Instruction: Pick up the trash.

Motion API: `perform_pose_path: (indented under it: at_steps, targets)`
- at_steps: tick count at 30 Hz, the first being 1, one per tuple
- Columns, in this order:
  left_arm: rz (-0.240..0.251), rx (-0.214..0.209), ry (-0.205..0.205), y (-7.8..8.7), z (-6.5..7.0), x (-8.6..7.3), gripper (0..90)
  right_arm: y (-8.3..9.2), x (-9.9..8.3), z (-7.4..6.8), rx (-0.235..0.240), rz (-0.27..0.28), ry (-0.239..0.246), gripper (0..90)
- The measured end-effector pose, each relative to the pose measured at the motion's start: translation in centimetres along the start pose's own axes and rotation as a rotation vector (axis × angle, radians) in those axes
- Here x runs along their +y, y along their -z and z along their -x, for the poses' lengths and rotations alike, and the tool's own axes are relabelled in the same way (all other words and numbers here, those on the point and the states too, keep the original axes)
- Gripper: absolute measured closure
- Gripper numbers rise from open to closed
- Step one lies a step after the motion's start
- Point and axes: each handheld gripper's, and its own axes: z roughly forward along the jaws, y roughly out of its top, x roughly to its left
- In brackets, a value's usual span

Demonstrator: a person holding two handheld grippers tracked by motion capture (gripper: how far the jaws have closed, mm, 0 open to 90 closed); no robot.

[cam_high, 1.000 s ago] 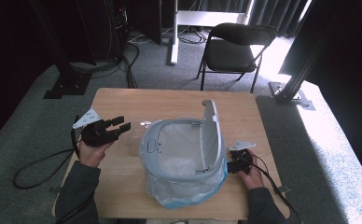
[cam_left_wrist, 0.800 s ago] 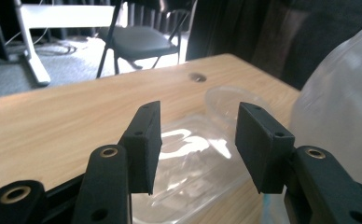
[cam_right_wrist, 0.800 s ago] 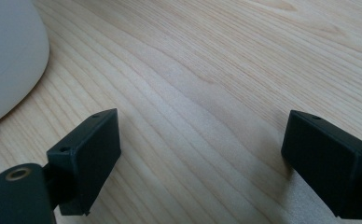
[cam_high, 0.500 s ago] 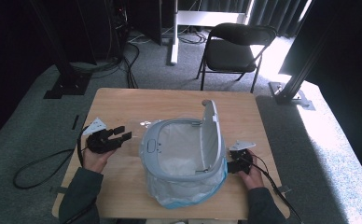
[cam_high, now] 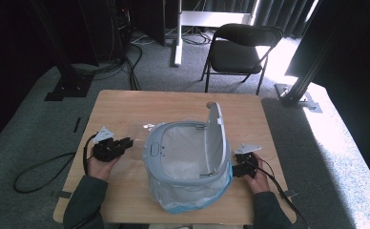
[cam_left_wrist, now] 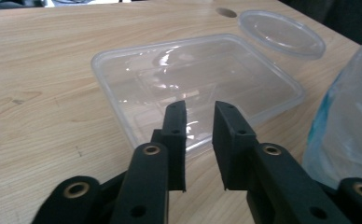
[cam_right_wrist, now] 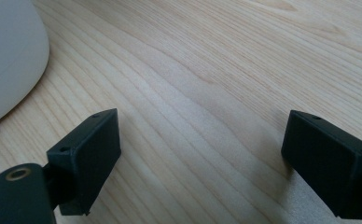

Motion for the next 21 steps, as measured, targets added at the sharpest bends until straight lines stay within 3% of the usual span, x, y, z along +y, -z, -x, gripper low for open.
perform_pose_path:
  at_steps: [7, 13, 21]
  targets:
    - [-0.026, 0.029, -0.010, -0.8, 0.1, -0.3, 80.0, 0.0, 0.0, 0.0, 0.001, 0.001, 0.003, 10.8]
    - [-0.004, 0.046, 0.003, -0.9, -0.1, 0.1, 80.1, 0.0, 0.0, 0.0, 0.001, 0.001, 0.003, 10.9]
    - [-0.034, 0.061, 0.005, -1.5, -0.2, -0.4, 90.0, 0.0, 0.0, 0.0, 0.001, 0.000, 0.003, 10.8]
